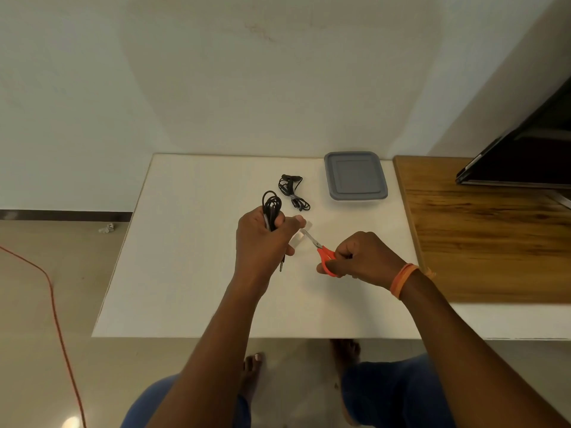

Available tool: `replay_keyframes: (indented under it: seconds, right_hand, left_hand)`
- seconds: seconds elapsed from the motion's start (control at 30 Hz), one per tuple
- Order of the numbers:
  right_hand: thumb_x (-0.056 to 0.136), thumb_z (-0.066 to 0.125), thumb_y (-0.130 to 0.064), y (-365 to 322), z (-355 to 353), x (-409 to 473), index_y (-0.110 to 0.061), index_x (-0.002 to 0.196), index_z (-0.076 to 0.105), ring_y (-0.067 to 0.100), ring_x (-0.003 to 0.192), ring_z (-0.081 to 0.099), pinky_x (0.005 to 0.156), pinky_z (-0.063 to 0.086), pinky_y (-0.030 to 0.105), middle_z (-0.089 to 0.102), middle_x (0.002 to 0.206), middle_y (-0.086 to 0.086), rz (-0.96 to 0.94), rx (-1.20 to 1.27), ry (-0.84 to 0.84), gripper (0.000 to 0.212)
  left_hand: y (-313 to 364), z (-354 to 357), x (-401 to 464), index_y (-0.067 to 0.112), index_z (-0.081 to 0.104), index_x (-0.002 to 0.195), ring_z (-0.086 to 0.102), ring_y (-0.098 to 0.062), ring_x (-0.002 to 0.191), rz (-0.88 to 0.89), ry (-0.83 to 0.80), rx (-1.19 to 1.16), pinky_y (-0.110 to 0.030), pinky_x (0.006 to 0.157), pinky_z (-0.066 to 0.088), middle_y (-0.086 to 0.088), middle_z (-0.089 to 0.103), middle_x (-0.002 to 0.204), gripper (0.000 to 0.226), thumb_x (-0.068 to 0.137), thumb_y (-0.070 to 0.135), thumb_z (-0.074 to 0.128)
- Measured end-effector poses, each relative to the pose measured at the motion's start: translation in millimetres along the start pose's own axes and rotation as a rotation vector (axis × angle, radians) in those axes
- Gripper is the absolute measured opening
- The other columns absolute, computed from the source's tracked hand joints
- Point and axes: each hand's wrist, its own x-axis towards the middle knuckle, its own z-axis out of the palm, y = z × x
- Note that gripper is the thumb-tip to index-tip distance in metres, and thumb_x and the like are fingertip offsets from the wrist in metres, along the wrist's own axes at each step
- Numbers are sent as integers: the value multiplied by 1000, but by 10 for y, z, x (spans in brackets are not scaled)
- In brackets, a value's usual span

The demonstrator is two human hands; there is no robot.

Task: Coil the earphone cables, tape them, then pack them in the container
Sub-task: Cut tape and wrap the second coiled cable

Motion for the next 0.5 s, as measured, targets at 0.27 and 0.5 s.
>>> replay_keyframes:
  seconds: [0.27,0.5]
  right_hand:
    - [79,72,-45,37,-36,-48,-17,66,75,3,53,58,57,47,18,68,59,-8,11,150,-35,31]
    - [80,70,-47,212,-102,-65,-10,73,77,10,57,62,58,47,19,70,62,-6,108,156,11,38]
  left_hand:
    - [0,4,10,13,44,65,65,-28,60,-33,8,-33,-32,59,53,-21,72,88,35,80,15,76]
    - [16,-32,3,16,42,65,55,-16,49,-75,22,-99,-24,55,47,-24,71,96,36,78,17,76]
